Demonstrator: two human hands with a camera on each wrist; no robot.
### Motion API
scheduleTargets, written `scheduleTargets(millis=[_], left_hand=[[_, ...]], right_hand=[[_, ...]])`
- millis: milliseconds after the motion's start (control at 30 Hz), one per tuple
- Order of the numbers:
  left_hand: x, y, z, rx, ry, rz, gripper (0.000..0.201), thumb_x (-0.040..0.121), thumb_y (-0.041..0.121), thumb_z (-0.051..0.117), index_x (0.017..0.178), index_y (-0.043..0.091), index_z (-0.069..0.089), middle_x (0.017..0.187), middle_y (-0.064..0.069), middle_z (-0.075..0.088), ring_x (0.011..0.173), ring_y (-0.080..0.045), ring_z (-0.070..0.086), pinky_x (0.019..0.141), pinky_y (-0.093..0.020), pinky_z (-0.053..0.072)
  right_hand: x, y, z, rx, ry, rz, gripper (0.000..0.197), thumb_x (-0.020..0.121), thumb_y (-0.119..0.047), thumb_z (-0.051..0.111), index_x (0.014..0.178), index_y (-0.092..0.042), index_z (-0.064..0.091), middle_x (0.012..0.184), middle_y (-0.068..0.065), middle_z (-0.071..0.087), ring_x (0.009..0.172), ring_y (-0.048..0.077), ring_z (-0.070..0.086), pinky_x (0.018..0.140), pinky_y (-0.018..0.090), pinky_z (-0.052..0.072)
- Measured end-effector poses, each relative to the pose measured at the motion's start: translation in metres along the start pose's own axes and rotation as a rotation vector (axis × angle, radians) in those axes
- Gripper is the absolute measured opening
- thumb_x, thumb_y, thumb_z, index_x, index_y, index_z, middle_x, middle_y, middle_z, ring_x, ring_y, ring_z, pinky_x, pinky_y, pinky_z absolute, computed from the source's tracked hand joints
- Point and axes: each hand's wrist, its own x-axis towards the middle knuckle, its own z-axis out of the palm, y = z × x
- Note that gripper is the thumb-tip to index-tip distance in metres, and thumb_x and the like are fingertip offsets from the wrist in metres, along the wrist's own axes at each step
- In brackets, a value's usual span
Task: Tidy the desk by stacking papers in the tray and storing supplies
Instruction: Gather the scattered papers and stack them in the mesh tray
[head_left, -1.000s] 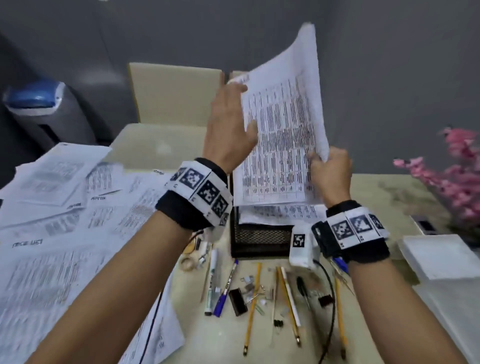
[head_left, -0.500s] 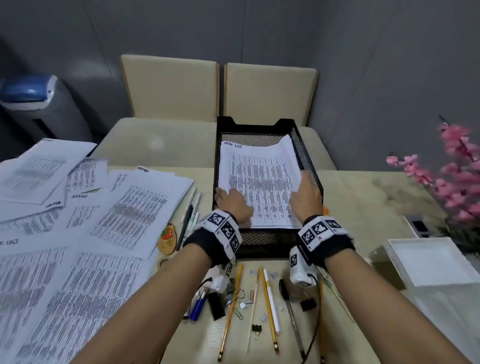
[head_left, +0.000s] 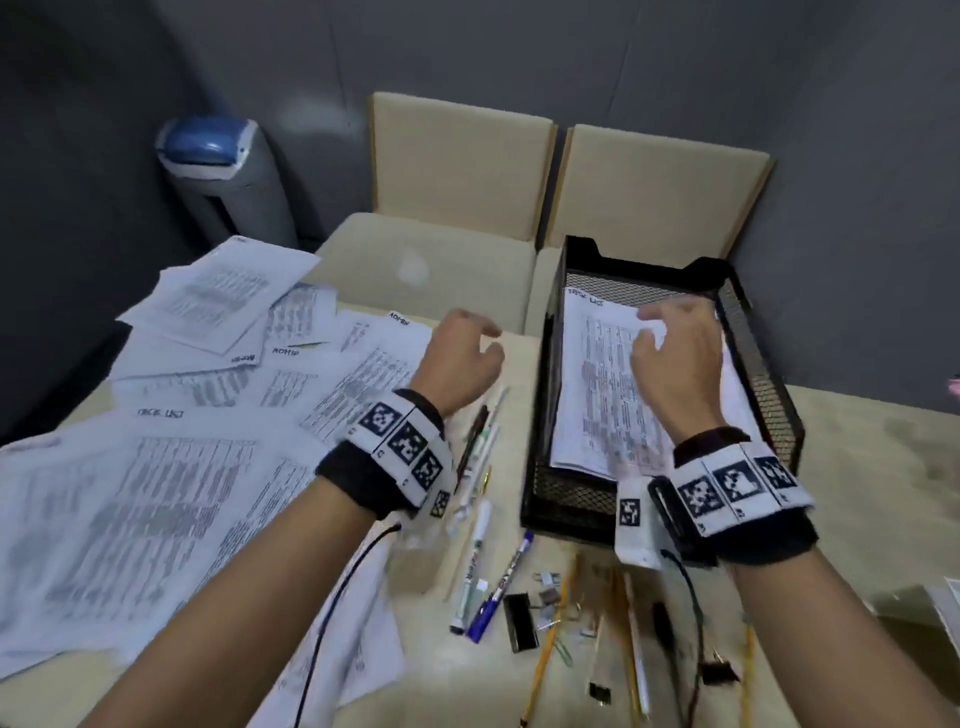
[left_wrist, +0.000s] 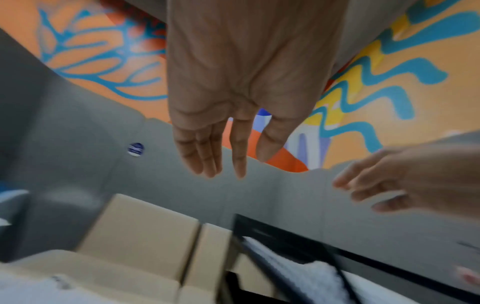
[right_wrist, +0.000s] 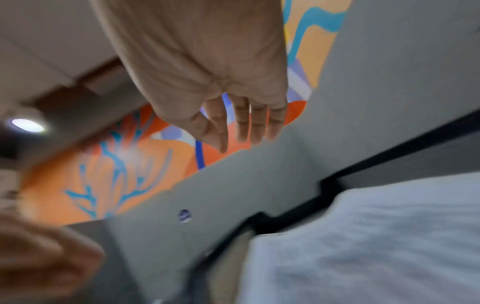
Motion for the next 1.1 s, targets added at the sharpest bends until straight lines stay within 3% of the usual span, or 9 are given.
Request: scheduleTargets(millis=[300,500,567,633,733,833,967,1033,1100], left_hand=[[0.055,-0.208,-0.135,0.211,0.042,-0.378,0.012,0.082,0.014,0.044,0.071,0.012,0.050,0.081,-0.013,0.045,0.072,-0.021,0.040,0.052,-0.023,0.021],[0.099,-0.339,-0.178,0.311,0.040,-0.572,0.032,0.088,0.008,0.044,0.056,0.008,0.038,0.071,-0.007,0.049,0.073,-0.025,0.048,0.059,-0.024,0.036],[0.111,-0.371,-0.185,0.299,0.049,-0.659,0.025,0.091,0.012,0.041,0.067,0.004,0.047,0.090,-0.013,0.056,0.089,-0.031,0.056,0.070,-0.029,0.042],[0.122,-0.406,-0.188,0.296,0.112,-0.707,0.030,0.094,0.021,0.043,0.119,0.008,0.053,0.135,-0.020,0.042,0.122,-0.037,0.044,0.098,-0.036,0.038],[0.125,-0.441,-0.191,0.289,0.171,-0.686,0.069,0.090,0.041,0.054,0.148,0.034,0.017,0.157,-0.014,0.003,0.140,-0.042,0.012,0.114,-0.047,0.018],[0.126,-0.463,-0.194,0.272,0.094,-0.732,0.077,0.084,0.056,0.054,0.148,0.036,0.016,0.158,-0.013,-0.008,0.143,-0.044,-0.005,0.115,-0.055,0.007],[0.133,-0.494,-0.200,0.321,0.022,-0.792,0.060,0.084,0.062,0.049,0.126,0.019,0.046,0.148,-0.024,0.031,0.140,-0.043,0.020,0.115,-0.053,0.016],[0.137,-0.505,-0.202,0.214,0.048,-0.723,0.053,0.083,0.057,0.055,0.107,0.010,0.051,0.111,-0.015,0.062,0.103,-0.032,0.055,0.090,-0.039,0.042],[0.136,-0.504,-0.202,0.120,0.082,-0.675,0.042,0.080,0.050,0.063,0.088,0.013,0.045,0.082,-0.007,0.054,0.070,-0.021,0.048,0.061,-0.029,0.035]], right_hand=[[0.026,-0.155,0.180,0.112,-0.433,-0.137,0.023,0.085,-0.006,0.048,0.100,-0.003,0.066,0.116,0.017,0.058,0.105,0.031,0.055,0.084,0.025,0.038],[0.035,-0.211,0.321,-0.003,-0.734,-0.139,0.023,0.084,-0.006,0.051,0.098,0.008,0.064,0.112,0.024,0.061,0.110,0.035,0.054,0.091,0.035,0.042],[0.038,-0.220,0.361,-0.042,-0.758,-0.071,0.022,0.081,-0.003,0.051,0.066,0.012,0.056,0.076,0.028,0.059,0.081,0.039,0.055,0.069,0.038,0.044],[0.043,-0.220,0.397,-0.048,-0.719,0.013,0.036,0.082,-0.006,0.050,0.050,-0.004,0.032,0.058,0.013,0.037,0.064,0.027,0.040,0.049,0.030,0.026],[0.050,-0.221,0.432,-0.031,-0.675,0.142,0.023,0.084,-0.019,0.055,0.073,-0.002,0.044,0.095,0.015,0.049,0.093,0.026,0.050,0.065,0.028,0.038],[0.055,-0.225,0.455,-0.095,-0.662,0.216,0.058,0.081,-0.026,0.065,0.123,0.007,0.042,0.136,0.023,0.039,0.126,0.036,0.038,0.099,0.041,0.038],[0.057,-0.237,0.470,-0.148,-0.690,0.233,0.062,0.083,-0.032,0.063,0.127,0.006,0.040,0.140,0.022,0.029,0.130,0.035,0.029,0.104,0.040,0.031],[0.054,-0.247,0.476,-0.117,-0.728,0.198,0.062,0.088,-0.042,0.054,0.125,0.007,0.045,0.142,0.023,0.031,0.133,0.036,0.026,0.108,0.042,0.025],[0.049,-0.260,0.482,-0.059,-0.744,0.216,0.065,0.089,-0.048,0.050,0.126,0.005,0.047,0.143,0.023,0.032,0.134,0.037,0.025,0.109,0.043,0.023]])
